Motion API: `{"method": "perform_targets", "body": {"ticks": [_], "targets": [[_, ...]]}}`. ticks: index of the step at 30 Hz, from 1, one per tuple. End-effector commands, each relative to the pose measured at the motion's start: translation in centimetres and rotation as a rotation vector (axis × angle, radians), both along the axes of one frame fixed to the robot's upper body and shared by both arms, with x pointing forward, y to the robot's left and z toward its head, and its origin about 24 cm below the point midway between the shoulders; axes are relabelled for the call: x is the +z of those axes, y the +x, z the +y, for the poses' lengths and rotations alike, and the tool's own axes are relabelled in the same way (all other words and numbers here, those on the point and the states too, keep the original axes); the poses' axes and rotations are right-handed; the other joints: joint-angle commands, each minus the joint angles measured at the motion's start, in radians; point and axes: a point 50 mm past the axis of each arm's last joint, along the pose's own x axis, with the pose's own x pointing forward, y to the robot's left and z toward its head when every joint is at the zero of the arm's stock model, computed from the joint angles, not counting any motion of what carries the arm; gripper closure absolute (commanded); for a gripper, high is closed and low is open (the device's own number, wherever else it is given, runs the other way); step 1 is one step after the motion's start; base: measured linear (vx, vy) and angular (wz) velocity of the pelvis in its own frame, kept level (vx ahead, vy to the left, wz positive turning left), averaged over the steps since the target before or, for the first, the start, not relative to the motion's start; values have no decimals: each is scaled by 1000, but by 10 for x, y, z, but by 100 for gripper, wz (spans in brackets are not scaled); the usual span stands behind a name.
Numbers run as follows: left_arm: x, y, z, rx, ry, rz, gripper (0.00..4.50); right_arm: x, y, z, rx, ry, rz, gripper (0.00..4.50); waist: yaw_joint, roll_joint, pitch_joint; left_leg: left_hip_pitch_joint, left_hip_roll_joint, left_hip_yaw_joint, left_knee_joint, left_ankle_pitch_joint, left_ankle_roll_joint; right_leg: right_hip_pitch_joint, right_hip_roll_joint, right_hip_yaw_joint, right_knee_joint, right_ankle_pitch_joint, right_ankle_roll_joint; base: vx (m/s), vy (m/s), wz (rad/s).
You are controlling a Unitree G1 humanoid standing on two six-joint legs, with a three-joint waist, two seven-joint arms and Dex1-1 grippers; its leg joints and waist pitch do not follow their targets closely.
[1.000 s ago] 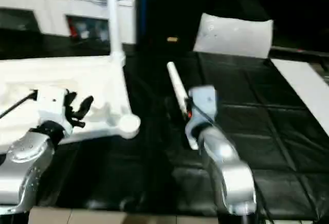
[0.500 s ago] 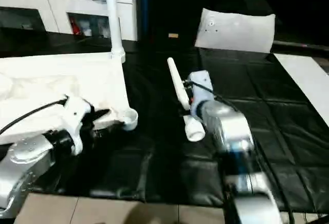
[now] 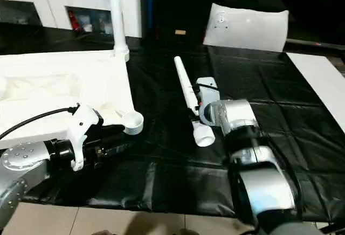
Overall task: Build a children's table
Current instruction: Pick table leg
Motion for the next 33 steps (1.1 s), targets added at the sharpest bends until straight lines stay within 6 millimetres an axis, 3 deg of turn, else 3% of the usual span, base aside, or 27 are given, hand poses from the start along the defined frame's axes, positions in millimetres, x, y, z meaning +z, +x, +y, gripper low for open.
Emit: {"method": "perform_targets", "body": {"ticks": [1,6,7,15,19,28,33], "targets": [[3,-2,-4,-32,2,0,137,4,2,-4,-9,14,5,120,4,8,-56,12,55,-3,-81,-108,-28,41,-76,49,-69,-76,-239,0,0,0],[4,-2,-4,-40,9,12,137,3,3,-4,-2,20,19,166,10,8,-52,15,56,-3,-84,-156,-49,37,-77,50,-76,-151,-215,0,0,0],[4,-1,-3,-42,12,15,137,3,3,-4,5,24,22,178,11,16,-53,15,57,-5,-86,-165,-60,36,-76,49,-74,-157,-212,0,0,0],[4,1,-2,-44,24,21,137,0,3,-5,20,27,36,238,11,13,-57,11,56,-3,-83,-127,-52,41,-76,49,-69,-88,-229,0,0,0],[3,2,-2,-41,28,18,137,-2,2,-6,25,33,40,259,11,16,-55,13,58,-4,-84,-147,-54,39,-77,48,-72,-112,-231,0,0,0],[1,8,1,-5,53,-19,137,-4,2,-12,-7,59,12,265,12,19,-56,13,58,-5,-85,-144,-57,40,-77,48,-70,-91,-234,0,0,0],[4,20,2,101,17,-51,137,9,6,-17,-7,165,-143,265,20,16,-59,13,59,-3,-83,-119,-49,45,-78,49,-68,-54,-234,0,0,0]]}}
